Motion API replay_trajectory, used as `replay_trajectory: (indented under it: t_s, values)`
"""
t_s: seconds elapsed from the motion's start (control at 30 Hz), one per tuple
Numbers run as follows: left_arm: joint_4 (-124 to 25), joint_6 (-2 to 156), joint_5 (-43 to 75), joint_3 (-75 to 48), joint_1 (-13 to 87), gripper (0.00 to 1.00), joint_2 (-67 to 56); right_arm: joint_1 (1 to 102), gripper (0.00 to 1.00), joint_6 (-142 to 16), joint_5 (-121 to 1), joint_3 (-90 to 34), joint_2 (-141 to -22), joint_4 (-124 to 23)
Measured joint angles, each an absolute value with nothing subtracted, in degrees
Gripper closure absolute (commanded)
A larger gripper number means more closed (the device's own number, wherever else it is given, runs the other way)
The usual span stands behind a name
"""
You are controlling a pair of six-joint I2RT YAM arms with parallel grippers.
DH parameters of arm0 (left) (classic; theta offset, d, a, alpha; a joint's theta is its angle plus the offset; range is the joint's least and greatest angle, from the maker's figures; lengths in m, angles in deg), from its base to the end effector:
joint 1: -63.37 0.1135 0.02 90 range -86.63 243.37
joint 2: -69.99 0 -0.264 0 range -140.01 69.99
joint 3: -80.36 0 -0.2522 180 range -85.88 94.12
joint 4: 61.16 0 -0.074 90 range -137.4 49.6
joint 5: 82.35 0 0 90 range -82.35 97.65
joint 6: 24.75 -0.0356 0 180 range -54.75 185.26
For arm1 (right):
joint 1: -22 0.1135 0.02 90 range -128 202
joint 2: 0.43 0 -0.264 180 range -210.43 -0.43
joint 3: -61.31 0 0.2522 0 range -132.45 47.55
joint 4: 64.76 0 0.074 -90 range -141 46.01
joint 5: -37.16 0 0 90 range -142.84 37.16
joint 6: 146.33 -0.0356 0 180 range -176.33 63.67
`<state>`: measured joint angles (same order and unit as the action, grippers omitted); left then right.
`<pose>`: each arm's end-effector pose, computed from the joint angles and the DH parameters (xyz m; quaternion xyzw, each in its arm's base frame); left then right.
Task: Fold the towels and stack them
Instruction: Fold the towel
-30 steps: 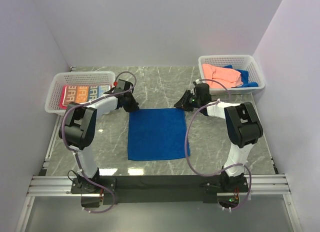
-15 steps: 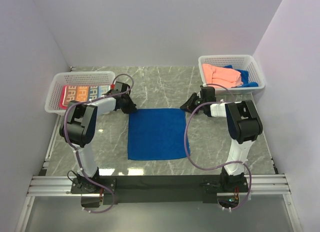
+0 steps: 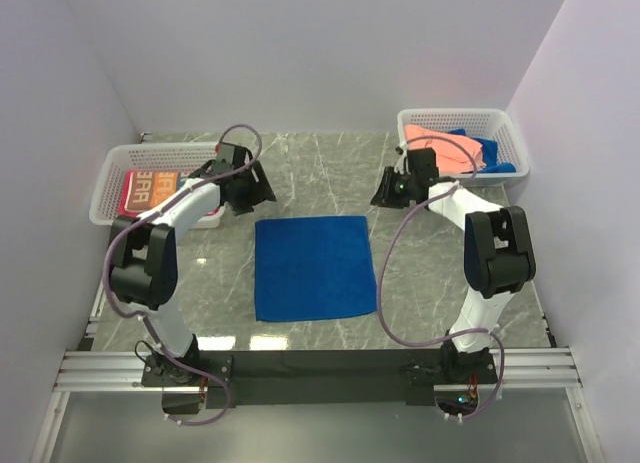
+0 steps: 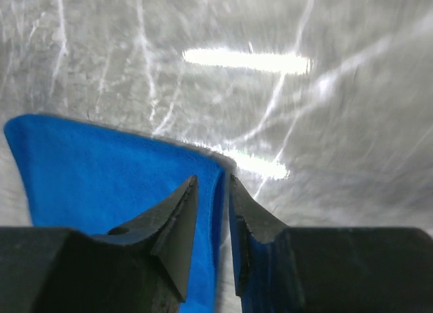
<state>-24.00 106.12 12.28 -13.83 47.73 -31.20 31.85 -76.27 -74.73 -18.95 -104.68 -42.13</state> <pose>0.3661 -0.1055 0.2187 -0.1940 0.9263 -0.1856 0.2645 0.3809 0.0796 0.1890 0.0103 0.9149 0.2638 0.3053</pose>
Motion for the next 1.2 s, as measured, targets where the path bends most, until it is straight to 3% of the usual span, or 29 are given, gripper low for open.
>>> replay_trajectory:
  t_s: [0.17,0.77,1.2]
  values:
    - [-20.9,98.8,9.9,-11.8,47.8,0.01,-26.1,32.2,0.60,-62.9,-73.9,-28.7,-105.1,-31.1]
    - [-22.3,85.6,7.2,-21.0,47.9,0.01,-16.0,41.9,0.58,-39.4,-72.5,-50.1,-123.6,-9.4]
    - [-23.1,85.2,7.6,-21.0,47.9,0.01,-16.0,42.4,0.58,-37.0,-68.5,-51.5,-124.5,-6.0]
